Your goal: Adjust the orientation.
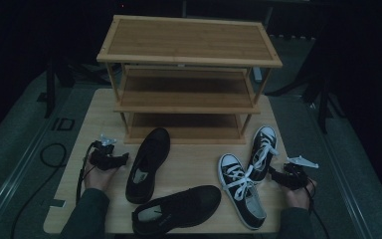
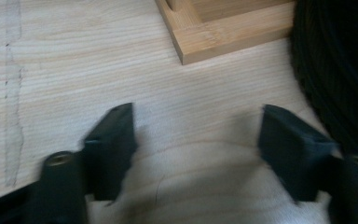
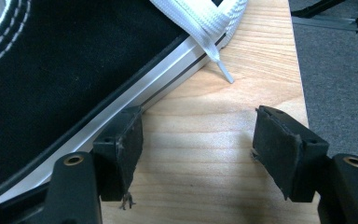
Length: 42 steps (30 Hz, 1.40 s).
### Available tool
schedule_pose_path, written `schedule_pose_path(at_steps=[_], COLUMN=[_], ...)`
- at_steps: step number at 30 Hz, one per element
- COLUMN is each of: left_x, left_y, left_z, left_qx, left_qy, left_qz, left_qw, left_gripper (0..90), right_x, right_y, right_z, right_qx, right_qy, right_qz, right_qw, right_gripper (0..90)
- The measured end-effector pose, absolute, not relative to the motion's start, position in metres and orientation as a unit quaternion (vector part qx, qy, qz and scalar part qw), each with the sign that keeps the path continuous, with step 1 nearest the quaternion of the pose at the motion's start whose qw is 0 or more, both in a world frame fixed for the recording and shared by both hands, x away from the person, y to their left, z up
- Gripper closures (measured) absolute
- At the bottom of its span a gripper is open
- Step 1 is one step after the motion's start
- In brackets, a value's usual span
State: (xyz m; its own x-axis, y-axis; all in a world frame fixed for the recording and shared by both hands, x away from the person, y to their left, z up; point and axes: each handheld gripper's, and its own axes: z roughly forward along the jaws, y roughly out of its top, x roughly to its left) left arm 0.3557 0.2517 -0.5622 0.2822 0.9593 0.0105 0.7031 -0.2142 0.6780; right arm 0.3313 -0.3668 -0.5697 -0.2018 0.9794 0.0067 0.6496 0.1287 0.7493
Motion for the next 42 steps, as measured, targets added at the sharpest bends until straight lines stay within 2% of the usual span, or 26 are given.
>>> schedule_pose_path(at_steps=[7,17,42], left_x=[0.349,0.342,0.323], left_y=[0.253,0.250,0.209], left_z=[-0.548,-0.522,-0.460], left_qx=[0.754,0.762,0.806], left_qy=[0.545,0.524,0.439], left_qz=[0.224,0.220,0.177], left_qw=[0.292,0.311,0.355], left_gripper=[39.9,41.1,41.3], right_x=[0.331,0.331,0.331], right_y=[-0.367,-0.366,-0.366], right_z=[-0.570,-0.570,-0.570], right_qx=[0.577,0.579,0.582], right_qy=[0.705,0.704,0.702], right_qz=[0.321,0.320,0.318], right_qw=[0.258,0.259,0.261], right_gripper=[32.8,31.4,30.0])
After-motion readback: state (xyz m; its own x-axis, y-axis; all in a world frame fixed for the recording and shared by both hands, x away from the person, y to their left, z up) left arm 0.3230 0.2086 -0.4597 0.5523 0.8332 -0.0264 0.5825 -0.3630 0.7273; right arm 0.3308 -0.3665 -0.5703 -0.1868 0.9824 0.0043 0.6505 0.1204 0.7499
